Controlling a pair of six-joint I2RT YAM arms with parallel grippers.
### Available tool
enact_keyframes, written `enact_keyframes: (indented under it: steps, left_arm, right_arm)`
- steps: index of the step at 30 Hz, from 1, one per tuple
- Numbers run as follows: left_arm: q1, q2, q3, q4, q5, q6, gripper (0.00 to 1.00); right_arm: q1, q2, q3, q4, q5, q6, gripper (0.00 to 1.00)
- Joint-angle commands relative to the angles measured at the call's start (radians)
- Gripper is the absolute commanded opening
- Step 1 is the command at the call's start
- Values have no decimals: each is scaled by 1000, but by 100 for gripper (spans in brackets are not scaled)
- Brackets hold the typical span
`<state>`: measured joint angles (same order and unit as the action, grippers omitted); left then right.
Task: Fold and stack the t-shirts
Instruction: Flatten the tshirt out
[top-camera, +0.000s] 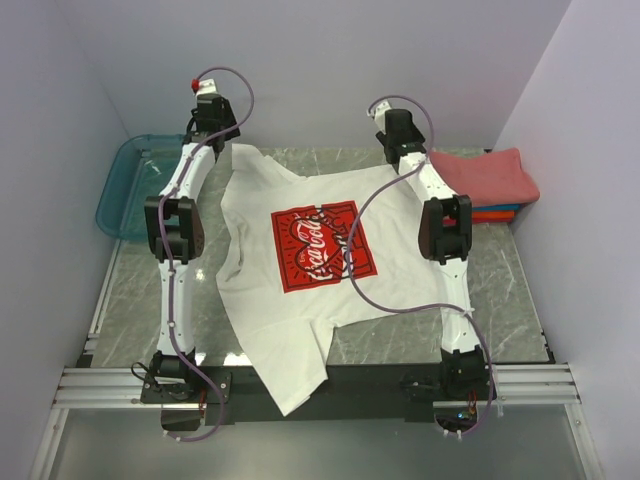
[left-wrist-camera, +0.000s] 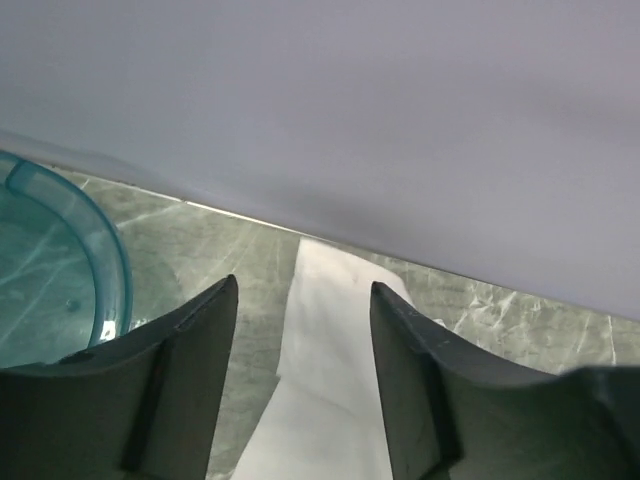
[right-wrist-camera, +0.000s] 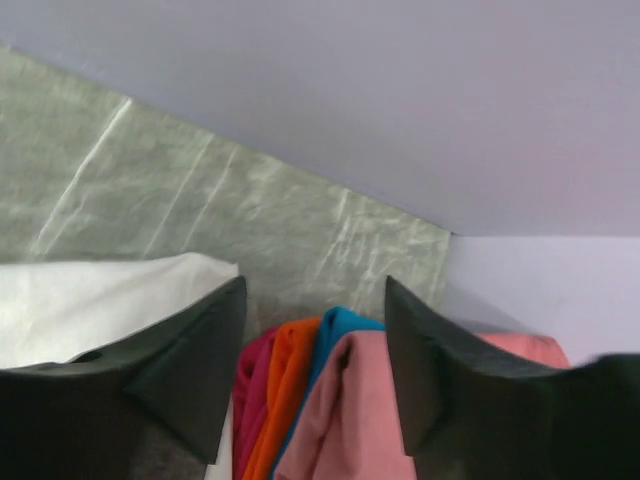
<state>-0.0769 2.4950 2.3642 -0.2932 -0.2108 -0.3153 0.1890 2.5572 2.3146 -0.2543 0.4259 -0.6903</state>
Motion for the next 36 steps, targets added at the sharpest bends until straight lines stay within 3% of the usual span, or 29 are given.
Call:
enact_keyframes:
  steps: [1,5,8,9,11,12,16,19,22,30,36]
  left_arm:
    - [5,-115,0,66,37,-22,62]
    - [5,-277,-106,51,89,-11,64]
    - [5,-456,-337,75,168,-43,68]
    - [5,-500,-400,78,200,-56,69]
    - [5,-619,-578,81,230,-96,69]
    - [5,-655,-636,85,253,-106,69]
    - [-10,-806,-936,59,341,-151,69]
    - [-44,-837,-1074,37,294,-172,65]
    - [-87,-793,-1128,37,231,-192,52]
    - [-175,-633,-1074,-35,-70,-176,53]
    - [-181,-720,-1132,-27,-101,-157,53]
  right_arm:
    - [15,-43,59,93,54,-17,65]
    - [17,-173,-35,23,-31,67,78]
    - [17,-316,-174,-150,-269,103,83]
    - [17,-351,-204,-262,-481,100,84]
    - [17,-457,-320,-356,-698,92,81]
    - [17,-494,-369,-428,-889,83,78]
    - [23,-687,-633,-485,-1177,58,78]
    - [36,-788,-808,-439,-1201,103,77]
    - [41,-831,-894,-413,-1190,141,74]
    - [47,-851,-951,-442,-1147,146,73]
    - [47,-839,-963,-433,-1148,153,72]
